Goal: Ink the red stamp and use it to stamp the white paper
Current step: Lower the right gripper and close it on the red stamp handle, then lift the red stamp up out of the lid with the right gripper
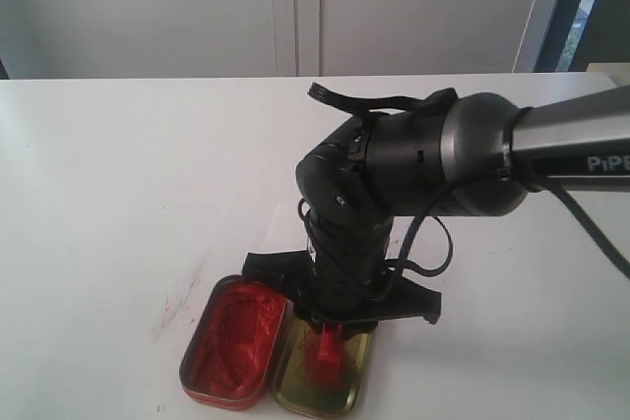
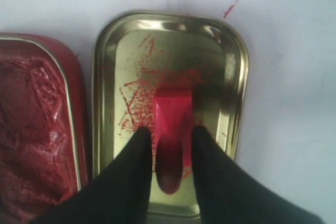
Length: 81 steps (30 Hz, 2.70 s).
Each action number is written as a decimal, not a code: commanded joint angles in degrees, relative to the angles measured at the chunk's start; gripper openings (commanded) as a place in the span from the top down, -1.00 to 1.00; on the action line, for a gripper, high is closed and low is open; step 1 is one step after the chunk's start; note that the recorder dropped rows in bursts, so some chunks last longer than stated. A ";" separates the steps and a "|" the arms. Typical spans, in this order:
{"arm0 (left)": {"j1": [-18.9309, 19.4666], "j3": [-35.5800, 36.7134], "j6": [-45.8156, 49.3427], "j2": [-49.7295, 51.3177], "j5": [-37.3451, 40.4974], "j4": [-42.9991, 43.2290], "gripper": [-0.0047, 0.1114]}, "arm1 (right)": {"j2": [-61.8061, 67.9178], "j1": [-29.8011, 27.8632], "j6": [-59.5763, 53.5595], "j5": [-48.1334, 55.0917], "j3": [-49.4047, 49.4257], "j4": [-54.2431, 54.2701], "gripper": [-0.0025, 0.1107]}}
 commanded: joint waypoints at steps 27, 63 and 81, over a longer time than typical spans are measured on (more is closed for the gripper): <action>0.03 0.27 0.00 -0.28 -0.04 0.05 0.92 | 2.68 0.22 -0.08 -0.40 0.20 -0.07 0.88; 0.03 0.27 0.00 -0.28 -0.04 0.05 0.92 | -7.57 0.22 -15.34 -0.61 0.20 -11.68 0.96; 0.03 0.27 0.00 -0.28 -0.04 0.05 0.92 | -7.61 -3.71 -37.63 -1.16 -2.60 -5.74 0.96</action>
